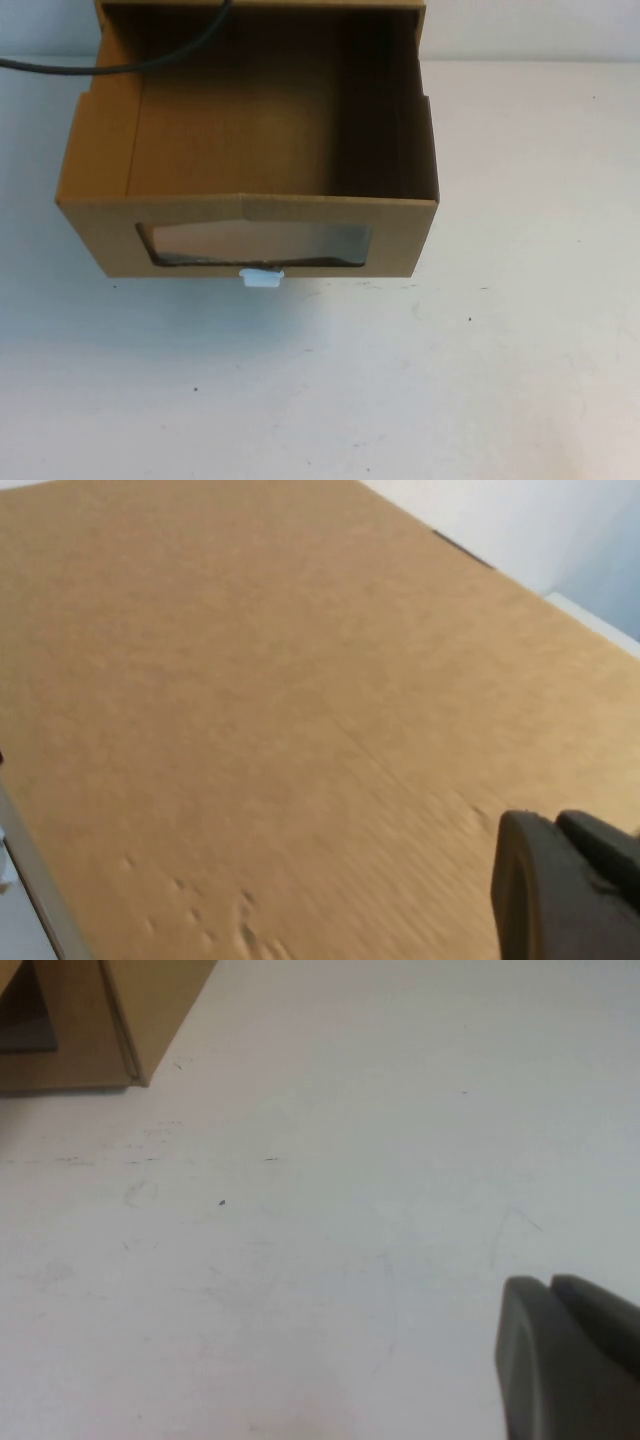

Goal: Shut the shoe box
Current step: Press the shoe box with left arm

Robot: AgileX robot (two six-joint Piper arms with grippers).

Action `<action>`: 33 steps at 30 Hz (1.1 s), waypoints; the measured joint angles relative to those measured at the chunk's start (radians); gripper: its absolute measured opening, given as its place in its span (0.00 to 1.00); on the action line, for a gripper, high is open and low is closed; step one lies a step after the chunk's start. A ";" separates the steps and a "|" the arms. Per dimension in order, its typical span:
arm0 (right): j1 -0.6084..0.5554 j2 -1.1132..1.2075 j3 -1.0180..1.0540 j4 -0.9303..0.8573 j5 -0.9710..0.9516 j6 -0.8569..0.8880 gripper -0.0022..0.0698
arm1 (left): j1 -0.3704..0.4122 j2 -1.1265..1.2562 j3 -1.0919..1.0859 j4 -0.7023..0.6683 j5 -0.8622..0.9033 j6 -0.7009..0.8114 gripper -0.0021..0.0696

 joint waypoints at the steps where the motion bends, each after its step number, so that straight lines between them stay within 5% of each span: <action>1: 0.000 0.000 0.000 0.000 0.000 0.000 0.01 | 0.000 0.034 -0.034 0.002 0.000 0.002 0.03; 25: 0.000 0.000 0.000 0.005 -0.002 0.000 0.01 | 0.000 0.285 -0.211 0.005 0.007 0.040 0.03; 33: 0.000 0.000 0.000 0.330 -0.099 0.000 0.01 | 0.000 0.291 -0.217 0.002 0.005 0.045 0.03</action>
